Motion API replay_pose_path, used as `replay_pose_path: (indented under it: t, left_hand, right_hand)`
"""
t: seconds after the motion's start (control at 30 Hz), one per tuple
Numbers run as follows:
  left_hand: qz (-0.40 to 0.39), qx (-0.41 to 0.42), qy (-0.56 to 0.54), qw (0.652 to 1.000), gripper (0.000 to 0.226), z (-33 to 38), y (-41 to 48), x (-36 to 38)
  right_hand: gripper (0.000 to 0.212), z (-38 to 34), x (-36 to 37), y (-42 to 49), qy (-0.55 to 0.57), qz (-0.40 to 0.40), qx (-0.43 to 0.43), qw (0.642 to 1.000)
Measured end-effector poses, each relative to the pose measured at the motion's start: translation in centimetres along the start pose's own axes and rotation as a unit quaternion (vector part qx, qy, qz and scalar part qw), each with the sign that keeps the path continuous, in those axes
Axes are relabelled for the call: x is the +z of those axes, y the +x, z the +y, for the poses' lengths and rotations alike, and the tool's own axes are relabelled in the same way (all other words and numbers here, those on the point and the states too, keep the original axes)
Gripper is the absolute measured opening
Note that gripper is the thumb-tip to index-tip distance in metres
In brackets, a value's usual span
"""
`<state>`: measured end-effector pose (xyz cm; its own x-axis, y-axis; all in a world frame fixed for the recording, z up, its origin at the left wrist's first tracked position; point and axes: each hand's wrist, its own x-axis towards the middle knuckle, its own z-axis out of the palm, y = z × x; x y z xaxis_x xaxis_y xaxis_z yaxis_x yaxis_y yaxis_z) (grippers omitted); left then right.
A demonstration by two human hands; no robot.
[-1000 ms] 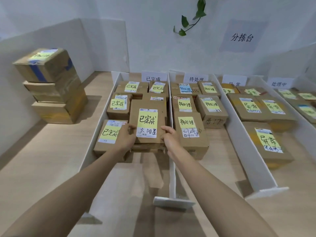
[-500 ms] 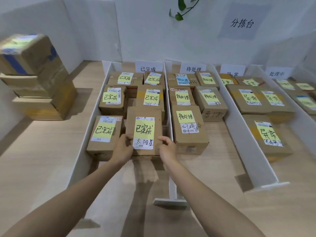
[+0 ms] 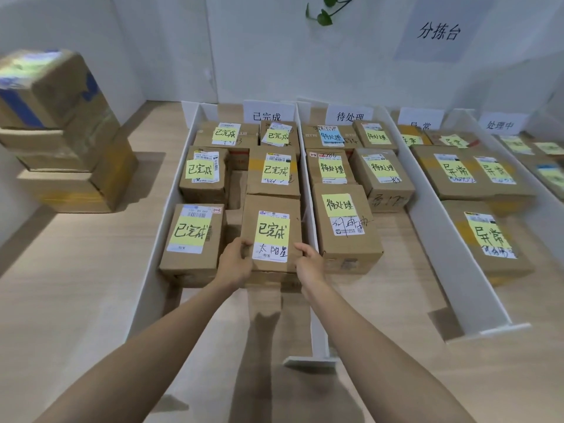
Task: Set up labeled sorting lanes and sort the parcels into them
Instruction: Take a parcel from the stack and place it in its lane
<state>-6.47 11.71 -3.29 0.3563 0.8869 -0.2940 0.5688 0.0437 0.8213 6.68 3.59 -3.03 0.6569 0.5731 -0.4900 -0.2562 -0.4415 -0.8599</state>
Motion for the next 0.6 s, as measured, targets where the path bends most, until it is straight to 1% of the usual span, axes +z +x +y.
replay_pose_path:
  t: [0.07,0.23,0.4,0.5,0.6]
  left_hand:
    - [-0.003,0.003,0.003,1.0,0.035,-0.2,0.1,0.1]
    - [-0.033,-0.002,-0.003,0.999,0.03,-1.0,0.2,-0.1]
    - [-0.059,0.018,0.02,0.998,0.035,-0.9,-0.1,-0.7]
    - [-0.069,0.038,0.046,0.996,0.034,-0.7,0.2,-1.4]
    - [-0.077,0.04,0.052,0.995,0.031,-0.2,-0.1,-1.9]
  right_hand:
    - [0.054,-0.1,0.0,0.0,-0.004,-0.005,0.003,1.0]
    - [0.06,0.1,0.0,0.0,-0.058,-0.026,-0.012,0.998]
    - [0.063,-0.3,0.0,-0.5,-0.095,-0.039,-0.023,0.994]
    - [0.059,0.0,0.3,-0.7,-0.11,-0.033,-0.031,0.993]
    - [0.054,0.0,0.4,-1.4,-0.122,-0.021,-0.034,0.992]
